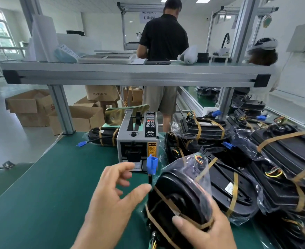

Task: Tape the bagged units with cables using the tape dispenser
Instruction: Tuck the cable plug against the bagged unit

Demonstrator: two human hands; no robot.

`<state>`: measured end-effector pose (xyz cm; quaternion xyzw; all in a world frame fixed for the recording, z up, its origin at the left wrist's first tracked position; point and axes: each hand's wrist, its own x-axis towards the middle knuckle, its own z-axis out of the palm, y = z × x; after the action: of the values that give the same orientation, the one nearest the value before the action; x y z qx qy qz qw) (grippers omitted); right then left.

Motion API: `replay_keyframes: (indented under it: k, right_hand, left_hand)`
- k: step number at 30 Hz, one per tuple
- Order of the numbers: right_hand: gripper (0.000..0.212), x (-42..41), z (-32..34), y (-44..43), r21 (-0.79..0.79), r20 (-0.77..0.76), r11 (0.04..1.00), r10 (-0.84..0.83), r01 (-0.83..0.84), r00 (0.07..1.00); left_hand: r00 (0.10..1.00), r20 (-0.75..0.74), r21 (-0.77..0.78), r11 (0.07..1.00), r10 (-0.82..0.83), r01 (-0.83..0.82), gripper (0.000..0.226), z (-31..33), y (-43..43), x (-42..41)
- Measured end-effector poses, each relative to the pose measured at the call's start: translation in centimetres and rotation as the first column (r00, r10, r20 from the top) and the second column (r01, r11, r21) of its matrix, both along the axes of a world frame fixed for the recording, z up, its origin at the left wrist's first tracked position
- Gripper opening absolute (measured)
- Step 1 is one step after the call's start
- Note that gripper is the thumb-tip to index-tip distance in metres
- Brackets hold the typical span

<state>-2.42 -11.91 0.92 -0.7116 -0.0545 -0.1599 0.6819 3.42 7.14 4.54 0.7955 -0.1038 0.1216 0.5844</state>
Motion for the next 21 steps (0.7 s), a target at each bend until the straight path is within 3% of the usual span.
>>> replay_keyframes:
  k: [2,4,6,9,11,13,15,17,21]
  right_hand:
    - [0.073,0.2,0.3,-0.3,0.039,0.034,0.999,0.027,-0.028,0.999]
    - [0.076,0.5,0.0,-0.2,0.068,0.086,0.991,0.105,-0.111,0.991]
    - [0.079,0.9,-0.7,-0.2,0.075,0.097,0.976,0.195,-0.203,0.976]
    - [0.087,1.1,-1.4,-1.5,0.057,0.030,0.945,0.321,-0.322,0.947]
    - [0.079,1.0,-1.3,-2.9,0.158,-0.010,0.917,0.372,-0.366,0.928]
    - [0.067,1.0,-0.9,-3.8,0.177,-0.014,0.947,0.275,-0.268,0.961]
    - [0.052,1.3,-0.1,-3.7,-0.001,-0.020,0.993,0.117,-0.117,0.993]
    - [0.042,1.6,0.6,-3.0,-0.224,-0.055,0.972,0.061,-0.072,0.997]
    - [0.023,2.0,0.8,-1.9,-0.434,-0.072,0.901,-0.062,0.025,0.995]
  left_hand:
    - [0.980,-0.090,0.166,0.968,-0.176,0.189,0.084,-0.2,1.2,1.2]
    - [0.871,-0.240,0.118,0.877,-0.429,0.465,0.093,-0.1,1.7,2.2]
    - [0.782,-0.255,0.011,0.807,-0.569,0.590,0.088,0.0,1.9,2.7]
    - [0.844,-0.173,0.040,0.852,-0.508,0.522,0.089,-0.1,2.3,3.1]
    - [0.901,-0.123,0.158,0.888,-0.416,0.432,0.090,0.3,2.5,3.3]
    - [0.917,-0.082,0.320,0.861,-0.391,0.395,0.088,0.7,2.5,3.5]
    - [0.923,-0.057,0.489,0.795,-0.381,0.359,0.089,0.7,2.2,3.5]
    - [0.933,-0.037,0.601,0.738,-0.357,0.307,0.091,0.2,1.8,3.2]
    - [0.943,-0.008,0.663,0.704,-0.333,0.255,0.093,-1.0,1.3,2.9]
